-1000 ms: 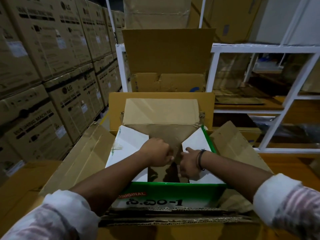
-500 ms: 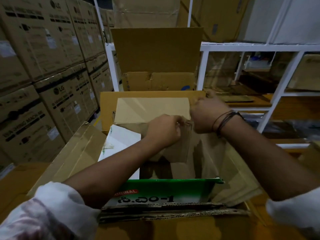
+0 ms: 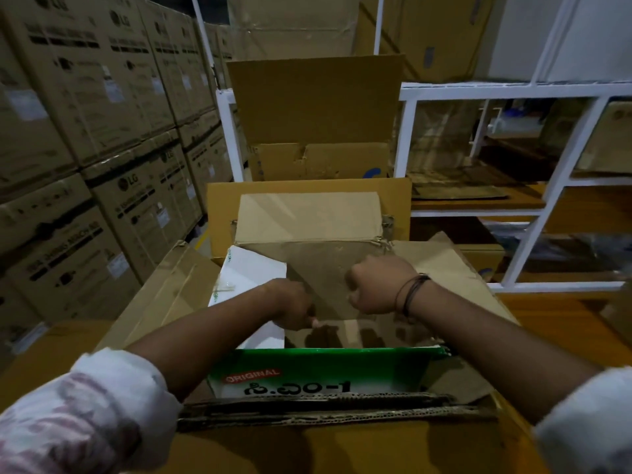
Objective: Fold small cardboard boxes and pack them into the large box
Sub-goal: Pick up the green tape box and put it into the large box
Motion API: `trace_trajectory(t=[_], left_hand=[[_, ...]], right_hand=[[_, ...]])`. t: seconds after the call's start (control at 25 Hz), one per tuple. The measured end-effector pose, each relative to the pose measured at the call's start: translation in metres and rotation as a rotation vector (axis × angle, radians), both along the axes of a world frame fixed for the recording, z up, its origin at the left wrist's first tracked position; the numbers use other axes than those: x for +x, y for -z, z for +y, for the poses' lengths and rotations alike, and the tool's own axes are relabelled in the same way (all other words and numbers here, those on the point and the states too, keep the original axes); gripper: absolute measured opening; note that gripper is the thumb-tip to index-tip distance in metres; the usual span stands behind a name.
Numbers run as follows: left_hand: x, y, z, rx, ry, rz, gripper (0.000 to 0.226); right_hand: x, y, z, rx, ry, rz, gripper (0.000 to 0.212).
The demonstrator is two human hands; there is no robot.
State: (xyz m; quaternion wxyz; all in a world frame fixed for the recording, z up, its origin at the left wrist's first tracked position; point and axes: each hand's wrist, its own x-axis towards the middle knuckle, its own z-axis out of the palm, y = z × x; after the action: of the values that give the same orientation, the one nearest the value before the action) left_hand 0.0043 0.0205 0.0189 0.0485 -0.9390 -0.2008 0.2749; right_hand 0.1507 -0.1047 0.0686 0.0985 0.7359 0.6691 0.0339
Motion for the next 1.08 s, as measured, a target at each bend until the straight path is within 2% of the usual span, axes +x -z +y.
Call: trace_trajectory(t=[0.12, 0.2, 0.28, 0.32, 0.4, 0.44, 0.52, 0.6, 0.64, 0.76, 0.84, 0.92, 0.96, 1.0, 1.08], left_hand=[[-0.028, -0.004, 0.006, 0.042, -0.035, 0.089, 0.036], [-0.036, -0.027, 0.003, 0.103, 0.013, -0.062, 0.03], [-0.042, -0.066, 0.003, 0.242, 0.046, -0.222, 0.033], [-0.048, -0.087, 0.0, 0.33, 0.023, -0.245, 0.032], [-0.065, -0.121, 0.002, 0.49, -0.158, -0.209, 0.022], [-0.077, -0.131, 0.006, 0.563, -0.326, -0.13, 0.021], [-0.107, -0.135, 0.016, 0.639, -0.69, 0.099, 0.044], [-0.133, -0.119, 0.025, 0.599, -0.828, 0.196, 0.062], [-0.14, -0.105, 0.027, 0.563, -0.814, 0.187, 0.059], [-0.136, -0.055, 0.025, 0.392, -0.598, -0.031, 0.037], [-0.121, -0.034, 0.024, 0.381, -0.49, -0.221, 0.039], [-0.105, -0.021, 0.025, 0.413, -0.328, -0.317, 0.04], [-0.097, -0.014, 0.023, 0.347, -0.284, -0.312, 0.039], [-0.088, -0.003, 0.021, 0.194, -0.291, -0.264, 0.041], [-0.072, 0.019, 0.014, -0.21, -0.38, -0.089, 0.052]], right_hand=[[-0.031, 0.008, 0.024, -0.119, -0.065, 0.015, 0.022], [-0.047, 0.005, 0.035, -0.116, -0.124, 0.011, 0.023], [-0.061, -0.003, 0.046, -0.063, -0.191, 0.033, 0.024], [-0.068, -0.007, 0.051, -0.035, -0.216, 0.056, 0.025], [-0.082, -0.012, 0.06, 0.009, -0.25, 0.121, 0.031], [-0.09, -0.013, 0.064, 0.021, -0.266, 0.15, 0.033], [-0.103, -0.008, 0.066, 0.031, -0.301, 0.167, 0.028], [-0.111, 0.001, 0.065, 0.023, -0.341, 0.164, 0.022], [-0.113, 0.007, 0.065, 0.014, -0.358, 0.168, 0.023], [-0.101, 0.018, 0.064, -0.038, -0.299, 0.2, 0.03], [-0.081, 0.019, 0.062, -0.098, -0.204, 0.223, 0.032], [-0.058, 0.02, 0.056, -0.195, -0.132, 0.23, 0.029], [-0.048, 0.023, 0.052, -0.243, -0.106, 0.235, 0.027], [-0.039, 0.027, 0.047, -0.282, -0.083, 0.24, 0.026], [-0.027, 0.04, 0.037, -0.329, -0.042, 0.247, 0.027]])
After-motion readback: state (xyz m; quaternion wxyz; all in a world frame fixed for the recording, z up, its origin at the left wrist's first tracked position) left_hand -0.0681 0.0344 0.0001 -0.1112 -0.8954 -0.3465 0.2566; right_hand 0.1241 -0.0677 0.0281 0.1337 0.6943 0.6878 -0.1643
